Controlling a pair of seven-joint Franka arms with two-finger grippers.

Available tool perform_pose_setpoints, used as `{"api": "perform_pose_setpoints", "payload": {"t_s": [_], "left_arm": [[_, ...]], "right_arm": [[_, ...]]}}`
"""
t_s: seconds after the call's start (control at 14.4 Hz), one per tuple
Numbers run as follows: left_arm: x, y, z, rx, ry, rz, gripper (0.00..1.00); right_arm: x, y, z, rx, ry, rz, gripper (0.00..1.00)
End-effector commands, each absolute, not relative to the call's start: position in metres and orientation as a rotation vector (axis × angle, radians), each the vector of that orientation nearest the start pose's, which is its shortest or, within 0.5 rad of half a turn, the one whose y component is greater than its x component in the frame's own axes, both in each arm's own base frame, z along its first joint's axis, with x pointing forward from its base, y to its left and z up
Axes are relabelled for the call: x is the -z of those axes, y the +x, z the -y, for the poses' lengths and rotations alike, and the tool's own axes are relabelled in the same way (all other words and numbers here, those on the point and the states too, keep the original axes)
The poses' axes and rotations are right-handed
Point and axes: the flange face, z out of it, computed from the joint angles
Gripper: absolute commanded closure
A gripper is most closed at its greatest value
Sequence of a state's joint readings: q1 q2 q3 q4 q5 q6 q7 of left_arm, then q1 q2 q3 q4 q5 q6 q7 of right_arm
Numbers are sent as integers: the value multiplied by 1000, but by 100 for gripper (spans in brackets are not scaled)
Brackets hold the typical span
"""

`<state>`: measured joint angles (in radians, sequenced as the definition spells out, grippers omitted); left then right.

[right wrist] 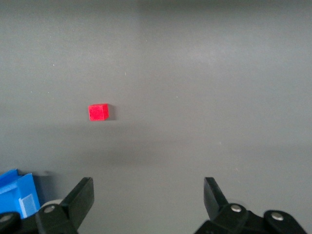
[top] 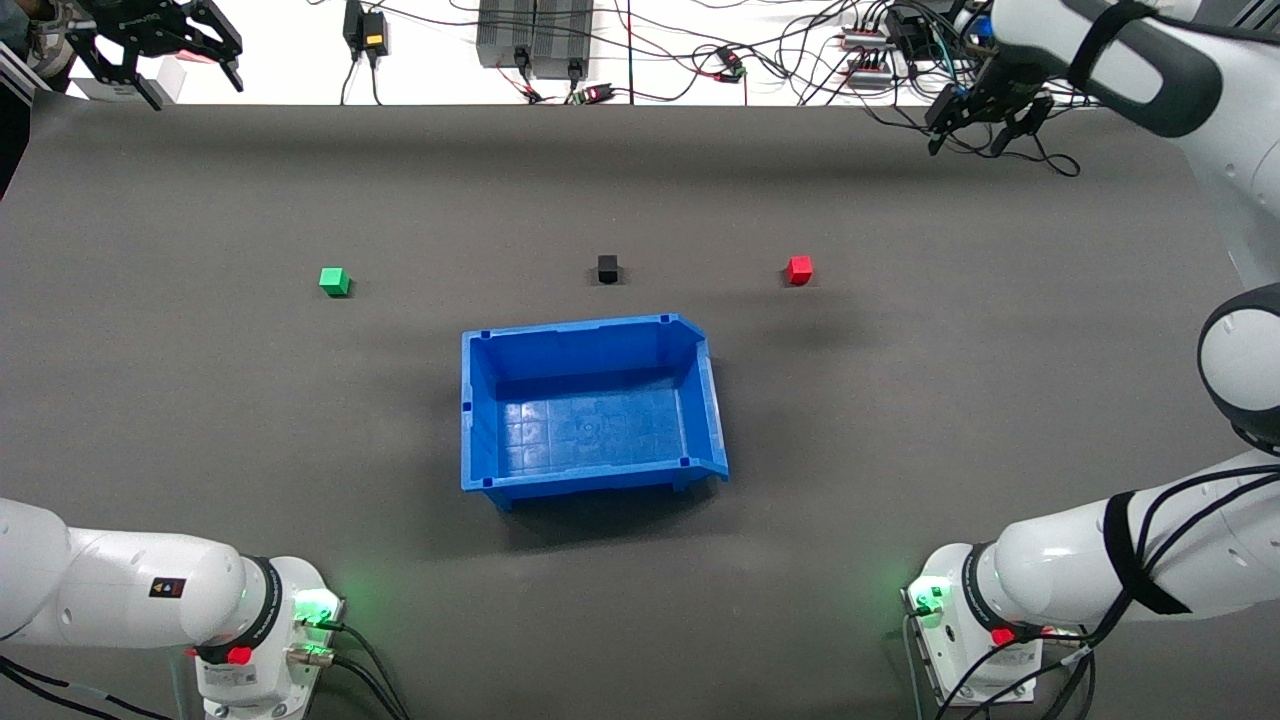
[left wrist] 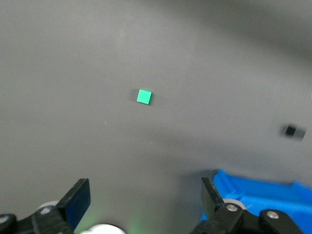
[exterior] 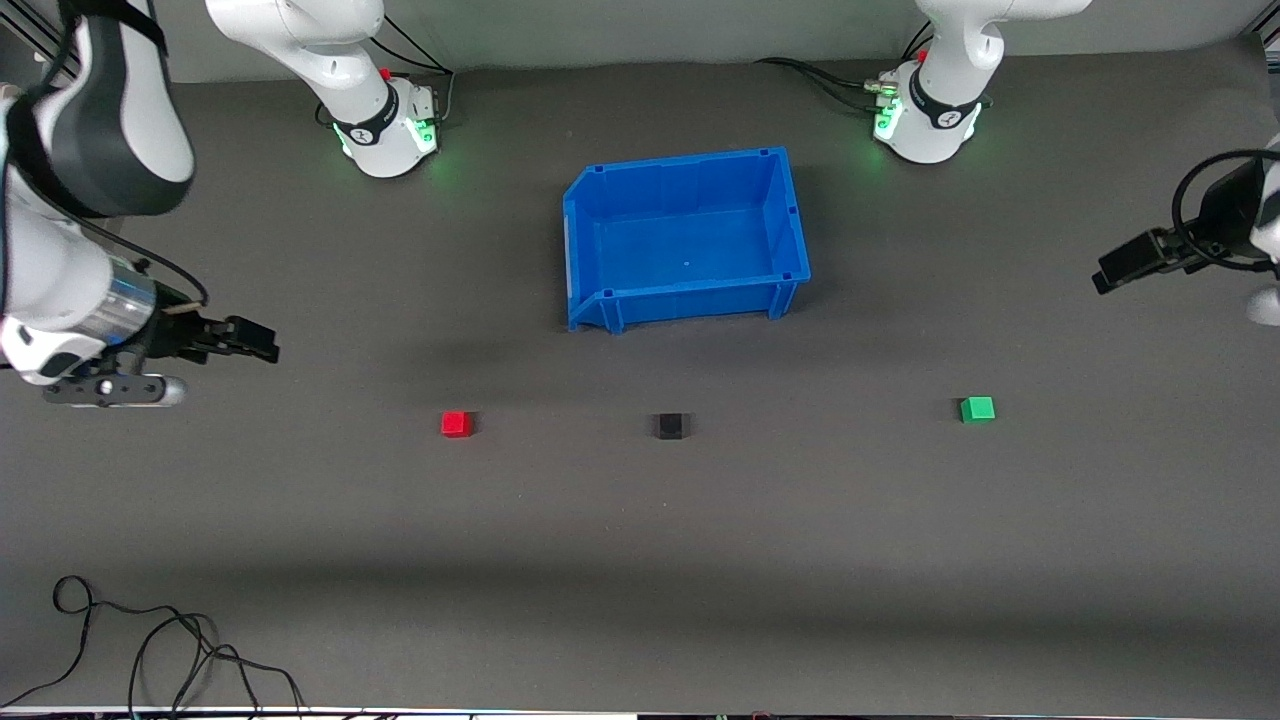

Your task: Attach green and red cubes to black cube

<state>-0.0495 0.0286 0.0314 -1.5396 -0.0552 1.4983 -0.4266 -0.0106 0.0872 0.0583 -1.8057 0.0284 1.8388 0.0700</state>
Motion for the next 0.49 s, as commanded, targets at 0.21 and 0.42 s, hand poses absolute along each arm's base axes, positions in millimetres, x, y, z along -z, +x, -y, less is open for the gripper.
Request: {"api": "perform_pose_setpoints", "payload": {"t_s": [0.21,0.42], "left_arm": [[-586,565,-45,-375,-2857,1637,0],[-543,566,-86,-640,-2631,2020,0]], "right_arm": [[-442,578,-55,7,-3094,29,0],[-431,581,-75,62,-3089,82,0]]}}
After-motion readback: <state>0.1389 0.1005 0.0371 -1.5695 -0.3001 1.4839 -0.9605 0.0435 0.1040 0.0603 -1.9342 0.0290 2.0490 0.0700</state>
